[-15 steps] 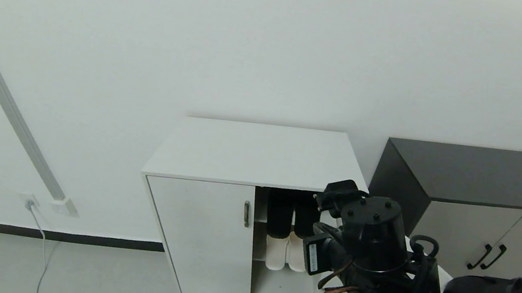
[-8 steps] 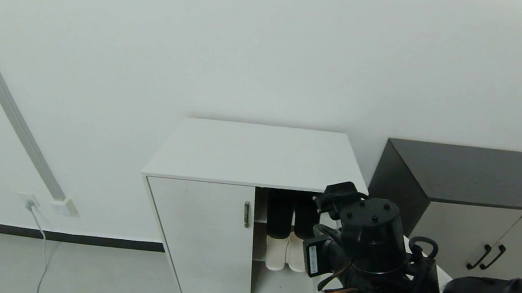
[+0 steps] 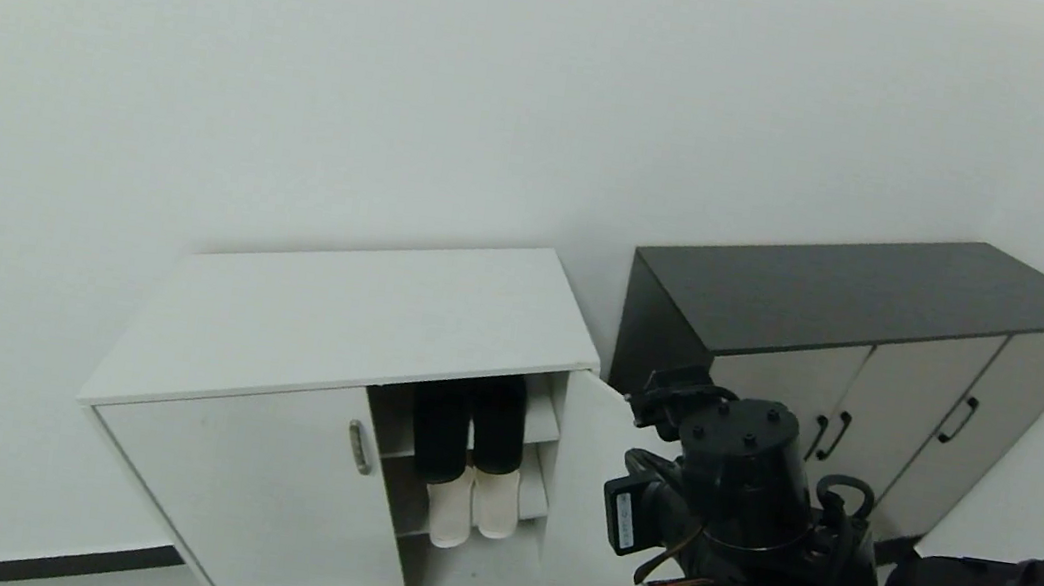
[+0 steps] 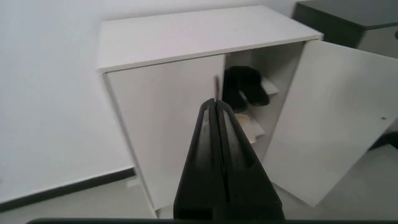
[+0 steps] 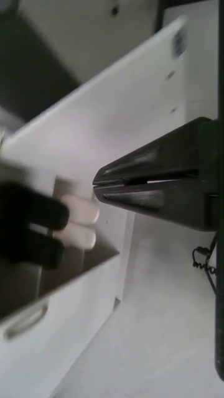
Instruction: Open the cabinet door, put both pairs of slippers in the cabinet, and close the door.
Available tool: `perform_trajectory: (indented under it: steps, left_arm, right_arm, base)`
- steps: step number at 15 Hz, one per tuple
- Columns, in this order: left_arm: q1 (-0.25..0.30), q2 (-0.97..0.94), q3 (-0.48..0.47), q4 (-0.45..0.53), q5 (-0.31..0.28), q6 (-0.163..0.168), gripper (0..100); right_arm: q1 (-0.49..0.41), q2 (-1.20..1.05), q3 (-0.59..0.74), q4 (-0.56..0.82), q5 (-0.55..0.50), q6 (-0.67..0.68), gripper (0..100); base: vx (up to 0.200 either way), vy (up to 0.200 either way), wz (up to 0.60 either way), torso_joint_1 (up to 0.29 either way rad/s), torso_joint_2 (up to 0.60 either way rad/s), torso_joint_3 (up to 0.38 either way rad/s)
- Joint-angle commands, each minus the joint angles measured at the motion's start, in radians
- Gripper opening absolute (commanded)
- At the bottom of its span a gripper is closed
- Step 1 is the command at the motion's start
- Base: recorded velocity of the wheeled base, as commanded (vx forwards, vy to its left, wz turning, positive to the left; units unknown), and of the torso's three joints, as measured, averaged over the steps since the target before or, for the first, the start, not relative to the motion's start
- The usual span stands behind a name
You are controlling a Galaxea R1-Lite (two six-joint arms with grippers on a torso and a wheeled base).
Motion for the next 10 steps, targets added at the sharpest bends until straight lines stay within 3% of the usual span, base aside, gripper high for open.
perform_trajectory:
  steps: [1, 2, 8, 10]
  left_arm:
    - [0.000, 0.002, 0.000, 0.000, 0.000, 0.000, 0]
    - [0.000, 0.000, 0.000, 0.000, 0.000, 0.000, 0]
    - [0.000, 0.000, 0.000, 0.000, 0.000, 0.000, 0]
    - [0.002, 0.000, 0.000, 0.000, 0.000, -0.002, 0]
  right_arm:
    - [0.000, -0.001, 0.000, 0.000, -0.001, 0.000, 0]
    - [0.000, -0.001, 0.000, 0.000, -0.001, 0.000, 0]
    - [-0.003, -0.001, 0.000, -0.003, -0.001, -0.006, 0]
    - [-0.017, -0.001, 0.000, -0.003, 0.001, -0.006, 0]
  base:
    - [0.000, 0.000, 0.00, 0.000, 0.00, 0.000]
    - [0.000, 0.000, 0.00, 0.000, 0.00, 0.000]
    - [-0.200, 0.000, 0.00, 0.010, 0.00, 0.002]
    - [0.000, 0.000, 0.00, 0.000, 0.00, 0.000]
